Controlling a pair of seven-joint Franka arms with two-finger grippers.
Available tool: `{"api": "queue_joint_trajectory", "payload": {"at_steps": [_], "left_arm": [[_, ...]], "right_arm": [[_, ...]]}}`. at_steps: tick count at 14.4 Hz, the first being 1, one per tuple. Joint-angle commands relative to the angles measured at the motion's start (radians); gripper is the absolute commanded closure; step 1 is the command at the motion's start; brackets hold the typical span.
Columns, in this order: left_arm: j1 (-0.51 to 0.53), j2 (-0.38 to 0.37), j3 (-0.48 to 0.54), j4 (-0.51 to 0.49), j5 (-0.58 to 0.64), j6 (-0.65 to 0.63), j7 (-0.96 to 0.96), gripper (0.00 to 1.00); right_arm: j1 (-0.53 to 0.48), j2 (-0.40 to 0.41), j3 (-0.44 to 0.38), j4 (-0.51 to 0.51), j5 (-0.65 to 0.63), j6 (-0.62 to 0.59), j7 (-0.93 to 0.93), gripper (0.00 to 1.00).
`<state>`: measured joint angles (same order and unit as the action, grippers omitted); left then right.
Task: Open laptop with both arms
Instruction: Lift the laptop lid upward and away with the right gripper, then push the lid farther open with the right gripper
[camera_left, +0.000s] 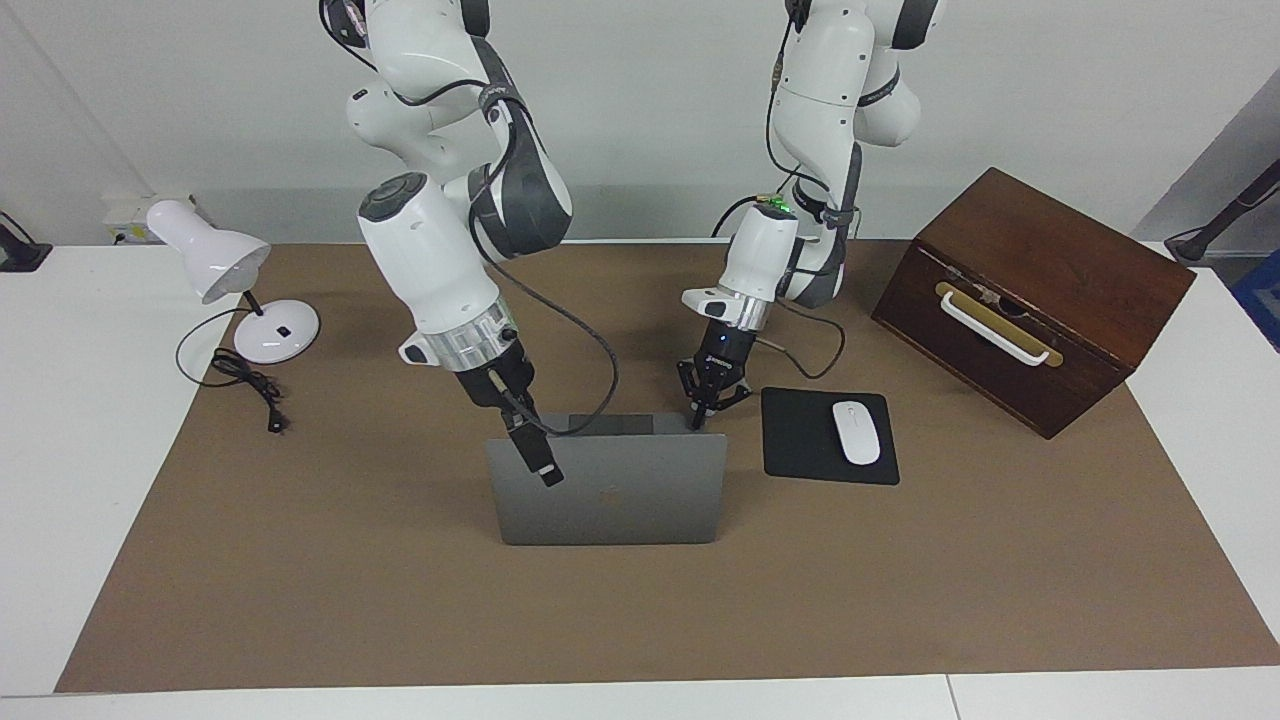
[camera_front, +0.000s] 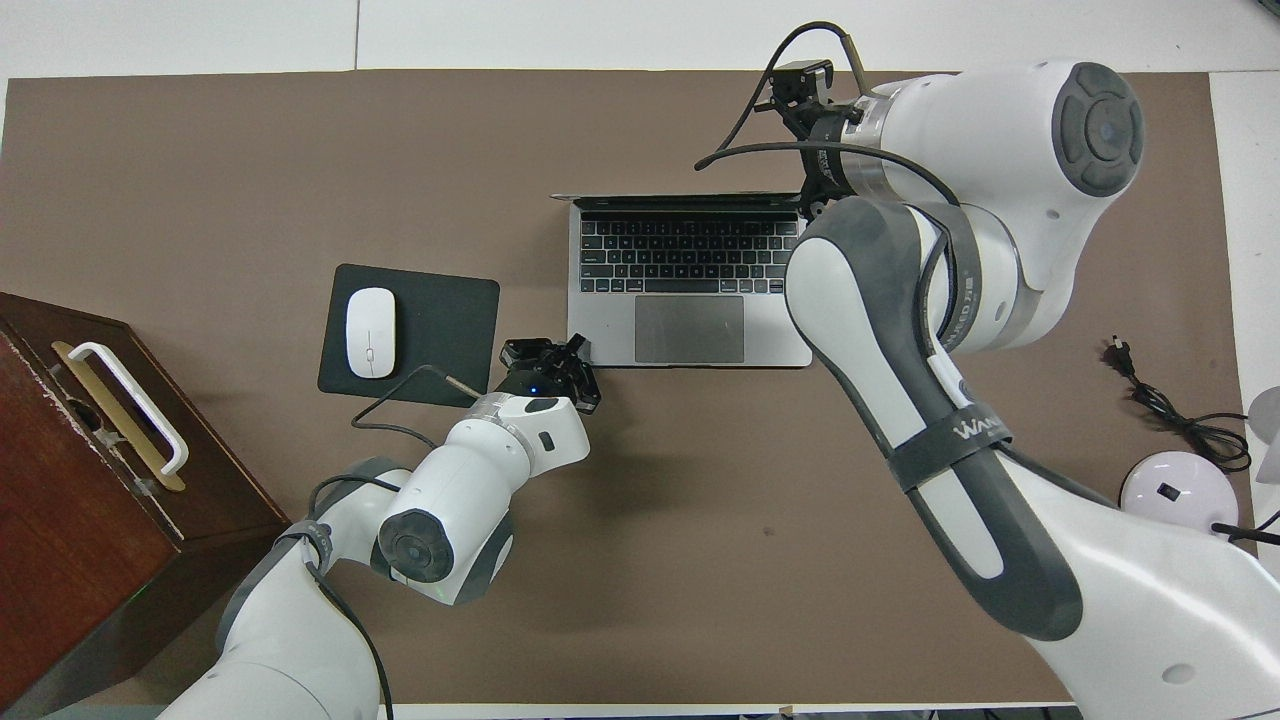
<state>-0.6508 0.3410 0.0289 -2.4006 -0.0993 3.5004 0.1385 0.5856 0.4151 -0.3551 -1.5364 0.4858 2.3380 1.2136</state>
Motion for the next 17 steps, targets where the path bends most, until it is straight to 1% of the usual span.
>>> {"api": "queue_joint_trajectory", "payload": {"at_steps": [1, 4, 6, 9, 17], "left_arm": [[-0.020, 0.061, 0.002, 0.023, -0.008, 0.006, 0.003, 1.00], [-0.020, 0.061, 0.002, 0.024, -0.008, 0.006, 0.003, 1.00], [-0.020, 0.061, 0.002, 0.023, -0.008, 0.006, 0.003, 1.00], [-0.020, 0.061, 0.002, 0.024, -0.008, 0.006, 0.003, 1.00], [-0.020, 0.061, 0.002, 0.023, -0.008, 0.006, 0.003, 1.00]], "right_arm": [[-0.026, 0.057, -0.001, 0.088, -0.023, -0.034, -0.020, 0.03], [-0.056, 0.111, 0.001, 0.208, -0.019, -0.123, -0.019, 0.03], [-0.076, 0.132, 0.007, 0.252, -0.019, -0.146, -0.020, 0.03], [-0.081, 0.149, 0.008, 0.271, -0.019, -0.147, -0.020, 0.03], [-0.107, 0.153, 0.015, 0.286, -0.016, -0.149, -0.049, 0.03]]}}
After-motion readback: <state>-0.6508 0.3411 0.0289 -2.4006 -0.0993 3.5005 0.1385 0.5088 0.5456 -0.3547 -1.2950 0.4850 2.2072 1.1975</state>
